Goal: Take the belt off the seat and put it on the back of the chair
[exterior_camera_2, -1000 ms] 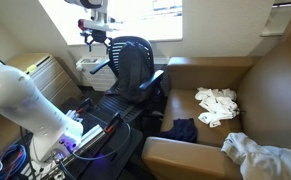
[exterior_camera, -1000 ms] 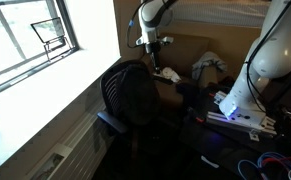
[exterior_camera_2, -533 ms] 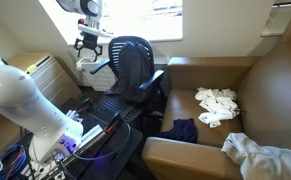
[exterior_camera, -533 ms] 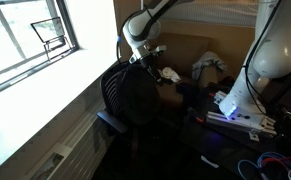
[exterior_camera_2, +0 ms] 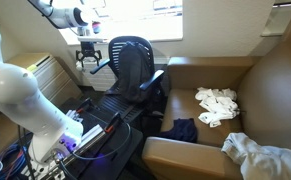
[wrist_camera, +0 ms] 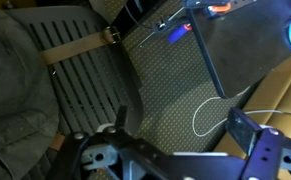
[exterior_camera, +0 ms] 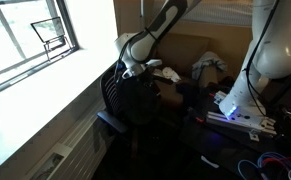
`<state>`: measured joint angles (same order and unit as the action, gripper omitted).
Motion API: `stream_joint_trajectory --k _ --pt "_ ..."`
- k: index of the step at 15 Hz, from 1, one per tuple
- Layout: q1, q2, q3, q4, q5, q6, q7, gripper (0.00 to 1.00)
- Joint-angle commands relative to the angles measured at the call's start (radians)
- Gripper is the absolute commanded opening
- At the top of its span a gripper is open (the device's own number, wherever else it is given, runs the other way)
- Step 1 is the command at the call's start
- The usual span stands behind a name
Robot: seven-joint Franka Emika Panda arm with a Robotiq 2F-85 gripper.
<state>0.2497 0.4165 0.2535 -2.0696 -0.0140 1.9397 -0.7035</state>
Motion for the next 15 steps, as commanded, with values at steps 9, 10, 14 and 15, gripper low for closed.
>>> stream_joint_trajectory --k 9,10,14,15 --pt "0.043 0.200 0.027 -0.004 -0.338 0.273 -0.079 1.00" --pt "0.057 0.229 0.021 0.016 -0.383 0.287 -0.103 1.00" --pt "0.090 0.352 -0.021 0.078 -0.585 0.409 -0.156 1.00" --pt "0.083 0.374 -0.025 0.084 -0.623 0.451 -0.183 1.00"
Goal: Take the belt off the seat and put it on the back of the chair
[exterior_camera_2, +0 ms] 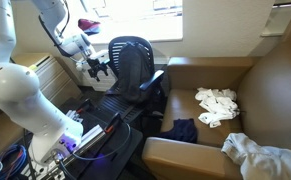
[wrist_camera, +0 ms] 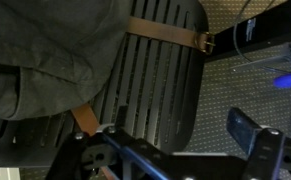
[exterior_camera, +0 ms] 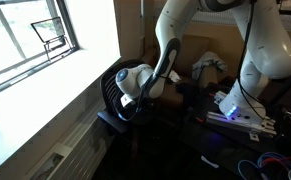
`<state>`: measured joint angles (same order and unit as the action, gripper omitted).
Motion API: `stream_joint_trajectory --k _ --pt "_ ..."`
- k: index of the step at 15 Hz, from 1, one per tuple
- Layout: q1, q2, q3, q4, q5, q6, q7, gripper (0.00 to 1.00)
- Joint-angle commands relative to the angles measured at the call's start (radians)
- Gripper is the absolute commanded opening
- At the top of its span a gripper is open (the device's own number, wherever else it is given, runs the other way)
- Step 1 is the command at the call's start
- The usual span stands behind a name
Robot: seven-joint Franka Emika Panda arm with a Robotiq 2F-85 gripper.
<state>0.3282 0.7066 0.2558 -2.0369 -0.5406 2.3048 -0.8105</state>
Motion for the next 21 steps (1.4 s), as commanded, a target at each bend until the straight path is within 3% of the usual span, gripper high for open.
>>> stream_joint_trajectory --k 1,2,8,11,14,15,21 --pt "-0.009 0.107 -0.026 0.061 -0.131 0.121 -0.108 1.00" --pt "-0.002 0.064 -0.010 0.029 -0.084 0.066 -0.041 1.00" --pt "-0.005 0.111 -0.018 0.065 -0.119 0.103 -0.075 1.00" --pt "-0.039 0.222 0.014 0.200 -0.135 0.178 -0.266 1.00" --pt "-0.096 0.345 0.065 0.346 -0.051 0.185 -0.492 1.00" --pt "-0.027 0.245 0.007 0.243 -0.073 0.181 -0.370 1.00" --pt "-0.084 0.388 0.065 0.378 0.012 0.158 -0.546 1.00"
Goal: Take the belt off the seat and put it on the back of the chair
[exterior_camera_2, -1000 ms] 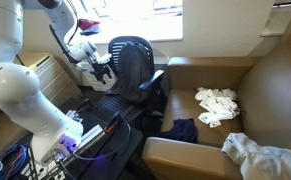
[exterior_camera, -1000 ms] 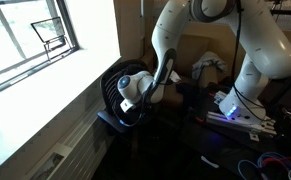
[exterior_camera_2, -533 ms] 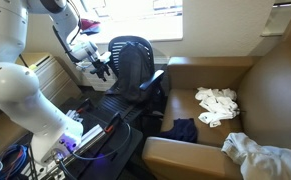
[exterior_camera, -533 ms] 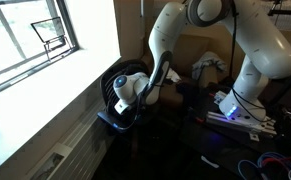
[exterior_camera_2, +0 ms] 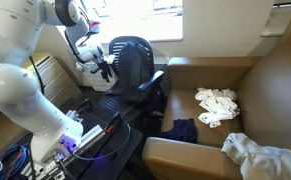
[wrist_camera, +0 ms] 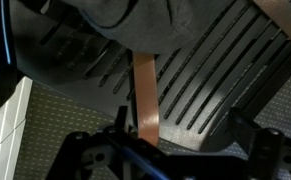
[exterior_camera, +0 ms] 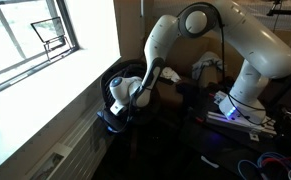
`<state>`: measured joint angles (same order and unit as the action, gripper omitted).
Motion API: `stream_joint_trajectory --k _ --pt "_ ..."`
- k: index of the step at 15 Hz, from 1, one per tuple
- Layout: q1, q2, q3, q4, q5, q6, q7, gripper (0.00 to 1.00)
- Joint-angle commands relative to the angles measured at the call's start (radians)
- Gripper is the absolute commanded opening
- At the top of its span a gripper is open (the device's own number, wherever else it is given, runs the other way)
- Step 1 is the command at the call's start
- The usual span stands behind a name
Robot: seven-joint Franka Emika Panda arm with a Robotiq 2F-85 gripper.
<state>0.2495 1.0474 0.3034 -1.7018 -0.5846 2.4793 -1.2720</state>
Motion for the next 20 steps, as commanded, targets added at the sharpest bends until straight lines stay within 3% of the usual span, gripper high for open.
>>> stream_joint_trajectory --k 1,5,6,15,19,20 --pt "-0.024 0.086 0.043 0.063 0.088 -0.010 -0.148 1.00" --pt "0.003 0.174 0.041 0.138 0.189 -0.083 -0.272 1.00" --pt "0.018 0.126 0.018 0.080 0.178 -0.024 -0.231 1.00" --pt "0.048 0.174 0.003 0.142 0.190 -0.072 -0.227 1.00" --pt "0.039 0.163 0.010 0.134 0.190 -0.054 -0.238 1.00" --pt "0.039 0.123 0.002 0.085 0.187 -0.050 -0.212 1.00"
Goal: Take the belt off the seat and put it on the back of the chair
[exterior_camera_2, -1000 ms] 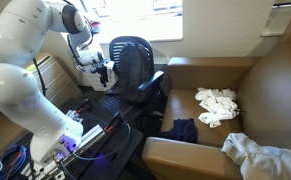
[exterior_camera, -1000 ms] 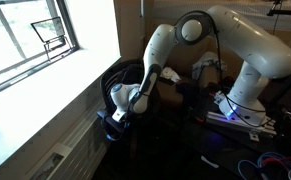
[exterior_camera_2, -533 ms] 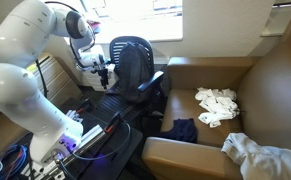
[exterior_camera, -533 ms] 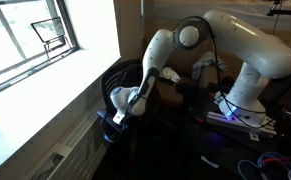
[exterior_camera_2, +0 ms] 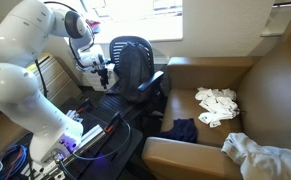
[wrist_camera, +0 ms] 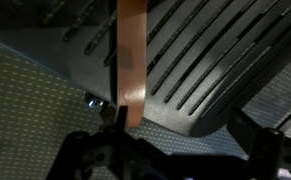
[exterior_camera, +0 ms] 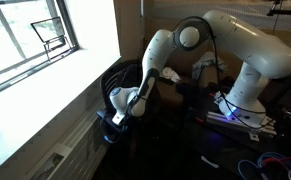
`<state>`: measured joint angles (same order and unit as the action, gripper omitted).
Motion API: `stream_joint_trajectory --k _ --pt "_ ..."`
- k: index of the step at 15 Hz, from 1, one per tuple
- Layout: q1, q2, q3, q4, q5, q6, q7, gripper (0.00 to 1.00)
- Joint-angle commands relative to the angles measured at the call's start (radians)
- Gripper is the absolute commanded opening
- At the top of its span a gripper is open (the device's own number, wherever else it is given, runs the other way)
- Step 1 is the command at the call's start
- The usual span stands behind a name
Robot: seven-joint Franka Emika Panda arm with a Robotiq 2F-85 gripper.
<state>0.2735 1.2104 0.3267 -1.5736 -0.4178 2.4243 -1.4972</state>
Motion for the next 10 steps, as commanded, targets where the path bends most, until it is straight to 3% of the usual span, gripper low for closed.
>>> stream_joint_trajectory --k 1,7,10 --pt "-0.006 -0.104 -0.013 -0.140 0.015 0.030 0.018 1.00" --pt "-0.102 -0.233 0.096 -0.441 0.048 0.002 -0.125 1.00" --pt "-0.110 -0.238 0.082 -0.571 0.043 0.021 -0.143 1.00"
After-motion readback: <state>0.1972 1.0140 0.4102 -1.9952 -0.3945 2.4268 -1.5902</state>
